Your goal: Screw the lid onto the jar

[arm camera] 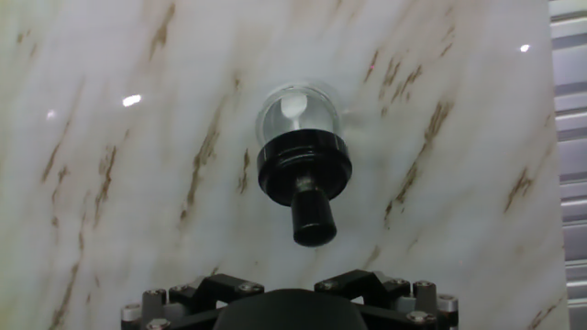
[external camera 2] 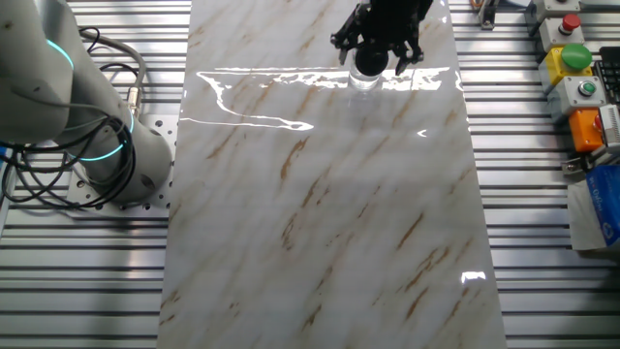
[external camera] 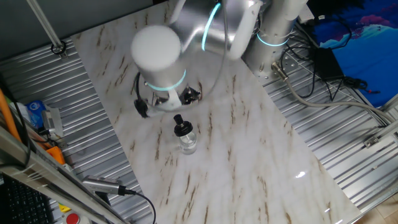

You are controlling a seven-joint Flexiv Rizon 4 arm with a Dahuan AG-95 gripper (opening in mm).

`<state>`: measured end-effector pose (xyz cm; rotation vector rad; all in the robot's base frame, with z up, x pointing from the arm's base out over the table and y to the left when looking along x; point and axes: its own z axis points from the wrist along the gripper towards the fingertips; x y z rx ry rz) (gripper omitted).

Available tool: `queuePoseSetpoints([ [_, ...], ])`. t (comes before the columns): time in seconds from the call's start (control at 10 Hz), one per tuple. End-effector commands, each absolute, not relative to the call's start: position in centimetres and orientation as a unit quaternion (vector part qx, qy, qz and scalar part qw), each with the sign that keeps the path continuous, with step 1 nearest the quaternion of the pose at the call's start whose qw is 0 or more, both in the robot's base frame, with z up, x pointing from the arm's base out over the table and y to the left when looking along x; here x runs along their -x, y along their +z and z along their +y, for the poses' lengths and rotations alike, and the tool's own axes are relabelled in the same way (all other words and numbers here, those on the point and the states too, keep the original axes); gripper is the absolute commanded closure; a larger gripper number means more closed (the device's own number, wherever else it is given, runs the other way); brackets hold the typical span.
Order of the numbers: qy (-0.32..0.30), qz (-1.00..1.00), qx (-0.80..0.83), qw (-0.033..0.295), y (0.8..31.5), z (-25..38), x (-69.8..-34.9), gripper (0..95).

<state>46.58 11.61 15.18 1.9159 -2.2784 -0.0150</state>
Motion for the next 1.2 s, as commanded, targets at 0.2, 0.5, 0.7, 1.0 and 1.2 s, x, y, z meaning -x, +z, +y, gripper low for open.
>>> queuePoseSetpoints([
  [0.2, -0.070, -0.796, -0.601, 0.005, 14.6, 11.7, -47.2, 19.0],
  [0.5, -0.111, -0.807, -0.579, -0.026, 14.3, 12.1, -47.7, 19.0],
  [0.7, -0.126, -0.813, -0.566, -0.044, 14.0, 12.6, -48.2, 19.0],
  [1.0, -0.127, -0.831, -0.538, -0.061, 14.1, 13.2, -48.2, 19.0],
  [1.2, -0.137, -0.841, -0.519, -0.064, 14.1, 13.7, -48.3, 38.0],
])
